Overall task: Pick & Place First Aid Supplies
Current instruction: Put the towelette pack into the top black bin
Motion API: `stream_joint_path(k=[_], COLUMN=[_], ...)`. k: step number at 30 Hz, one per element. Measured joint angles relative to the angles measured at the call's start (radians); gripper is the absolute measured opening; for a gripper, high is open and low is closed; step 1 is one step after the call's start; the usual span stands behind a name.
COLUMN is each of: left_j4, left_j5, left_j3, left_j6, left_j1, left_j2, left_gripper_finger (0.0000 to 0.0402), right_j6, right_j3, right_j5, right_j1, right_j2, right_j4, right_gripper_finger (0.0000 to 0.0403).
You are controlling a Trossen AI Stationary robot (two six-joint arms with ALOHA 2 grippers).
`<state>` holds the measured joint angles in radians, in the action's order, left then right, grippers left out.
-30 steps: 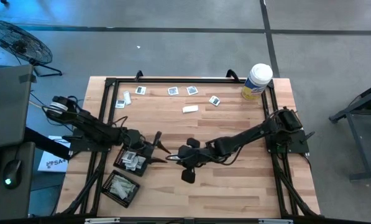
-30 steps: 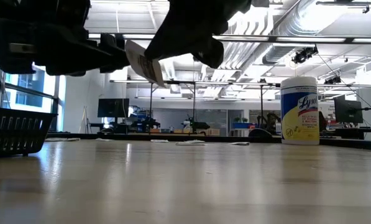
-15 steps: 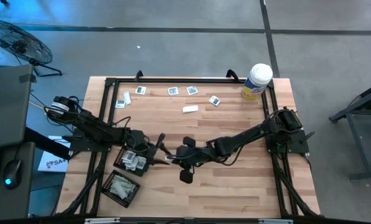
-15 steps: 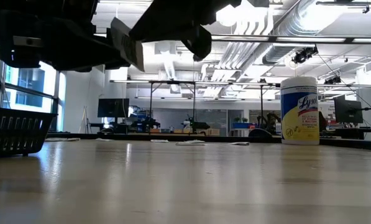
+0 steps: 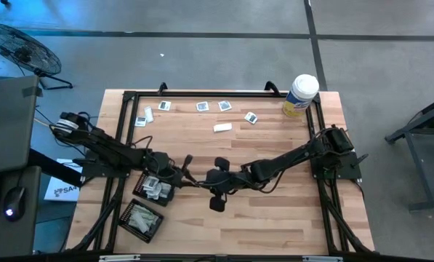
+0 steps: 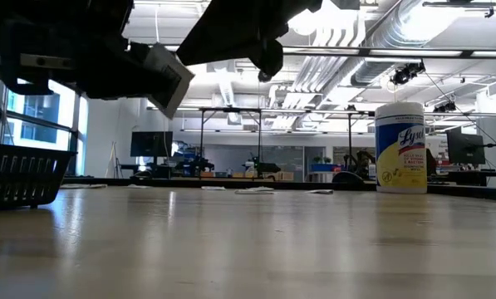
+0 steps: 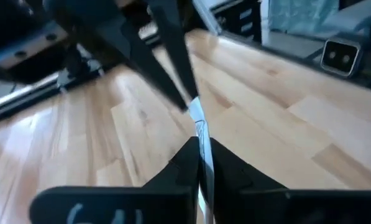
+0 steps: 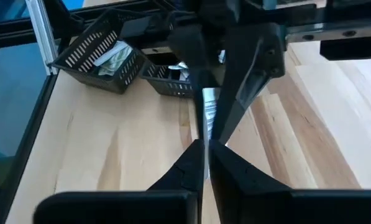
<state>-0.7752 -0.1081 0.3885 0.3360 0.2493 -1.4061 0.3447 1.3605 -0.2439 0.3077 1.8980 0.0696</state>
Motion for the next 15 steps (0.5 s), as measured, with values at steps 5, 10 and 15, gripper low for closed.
stream_joint_path(k=[5, 10, 15], left_j4=[0.269, 0.616, 0.908], left_j5=[0.078, 0.216, 0.333], left_j3=[0.000, 0.000, -0.001], left_j6=[-0.012, -0.138, -0.430], left_j1=[0.007, 0.102, 0.249], left_j2=[0.156, 0.403, 0.621], left_gripper_finger=[0.0008, 0.0004, 0.0005], right_j6=[-0.037, -0.031, -0.031], right_j3=[0.000, 0.000, 0.000], right_j5=[-0.015, -0.116, -0.188], right_j1=[0.001, -0.002, -0.011], right_j2=[0.000, 0.000, 0.000], right_j4=[-0.002, 0.038, 0.068], right_gripper_finger=[0.0060, 0.0103, 0.0124])
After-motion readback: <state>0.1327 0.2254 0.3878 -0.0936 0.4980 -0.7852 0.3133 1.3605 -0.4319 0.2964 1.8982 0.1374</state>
